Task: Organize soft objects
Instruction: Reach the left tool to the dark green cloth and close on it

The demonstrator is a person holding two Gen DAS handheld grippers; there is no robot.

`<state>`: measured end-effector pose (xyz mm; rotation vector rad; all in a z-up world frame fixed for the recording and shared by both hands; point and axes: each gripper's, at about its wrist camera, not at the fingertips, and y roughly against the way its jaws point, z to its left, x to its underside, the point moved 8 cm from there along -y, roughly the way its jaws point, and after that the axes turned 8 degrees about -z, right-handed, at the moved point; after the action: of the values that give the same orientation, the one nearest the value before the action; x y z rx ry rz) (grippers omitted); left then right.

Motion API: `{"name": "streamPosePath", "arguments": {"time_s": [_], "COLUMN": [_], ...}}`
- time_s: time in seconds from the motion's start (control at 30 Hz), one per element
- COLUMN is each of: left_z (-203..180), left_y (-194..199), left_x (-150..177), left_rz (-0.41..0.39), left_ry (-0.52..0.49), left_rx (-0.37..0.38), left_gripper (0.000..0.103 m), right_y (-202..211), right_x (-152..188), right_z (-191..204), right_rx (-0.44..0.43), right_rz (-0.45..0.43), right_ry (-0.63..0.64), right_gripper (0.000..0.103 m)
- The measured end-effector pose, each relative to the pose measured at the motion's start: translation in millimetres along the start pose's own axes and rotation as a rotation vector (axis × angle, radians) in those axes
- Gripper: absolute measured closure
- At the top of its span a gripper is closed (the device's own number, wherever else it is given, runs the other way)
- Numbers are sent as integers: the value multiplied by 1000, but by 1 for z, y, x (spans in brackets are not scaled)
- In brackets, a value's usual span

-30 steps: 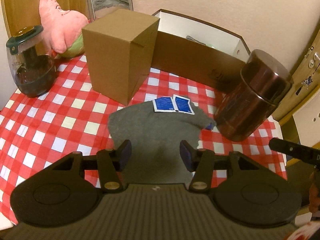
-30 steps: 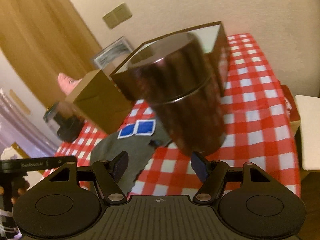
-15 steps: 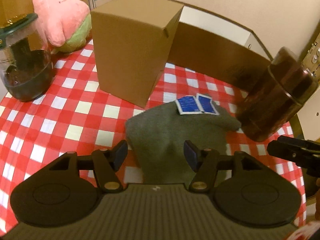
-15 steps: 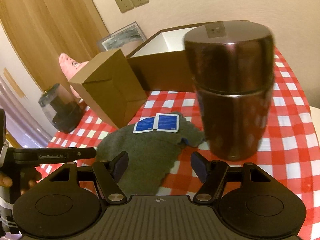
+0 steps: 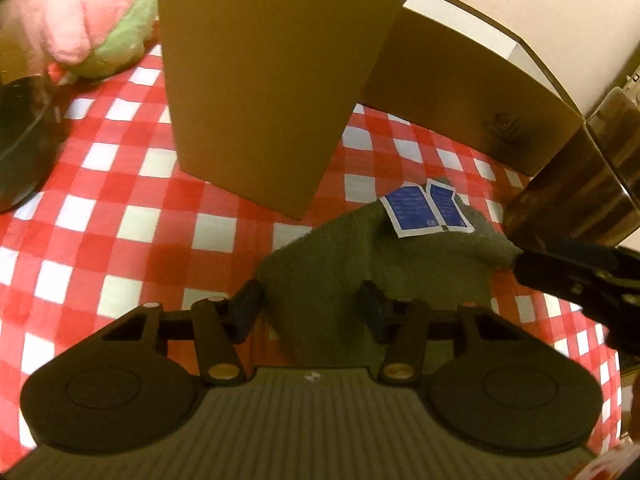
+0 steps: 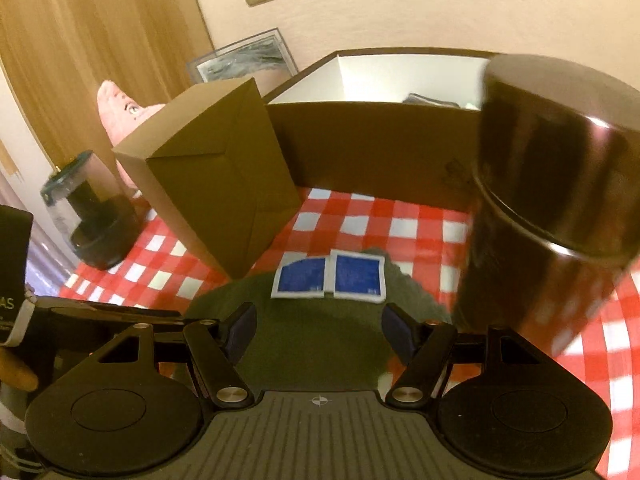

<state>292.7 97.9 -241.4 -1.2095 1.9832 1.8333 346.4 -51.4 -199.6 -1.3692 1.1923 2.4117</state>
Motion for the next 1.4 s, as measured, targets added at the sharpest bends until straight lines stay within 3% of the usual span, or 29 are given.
{"name": "streamPosePath", "arguments": {"time_s": [0.07, 0.23, 0.53, 0.77, 0.83, 0.97, 1.1, 1.27, 1.4], "left_z": [0, 4, 8, 9, 9, 7, 2, -6, -6], "left_y": [-4, -9, -13, -15, -15, -15, -16, -18, -18], "left_x": [-1, -5, -9, -10, -10, -10, -9, -8, -8], "left_rz": [3, 1, 9, 8, 8, 10, 10, 2, 2], "left_ry": [-4, -28, -11, -20, -19, -4, -13, -55, -68], "left_rx": [13, 30, 52, 51, 49, 48, 50, 32, 37], "left_gripper": [61, 84, 85, 85, 85, 85, 74, 73, 93], "right_y": [-10, -39, -76, -97, -100, -99, -94, -83, -71], "right_x": [-2, -4, 16, 23, 20, 13, 10, 8, 5], "right_z": [2, 5, 19, 18, 13, 9, 2, -8, -15], "right_rx": [12, 21, 51, 64, 62, 31, 15, 17, 19], "right_rz": [2, 14, 58, 66, 63, 47, 36, 20, -2], "right_ry": [30, 66, 310, 324, 277, 209, 125, 33, -25], "right_gripper": [34, 34, 34, 35, 41, 80, 100, 103, 103]}}
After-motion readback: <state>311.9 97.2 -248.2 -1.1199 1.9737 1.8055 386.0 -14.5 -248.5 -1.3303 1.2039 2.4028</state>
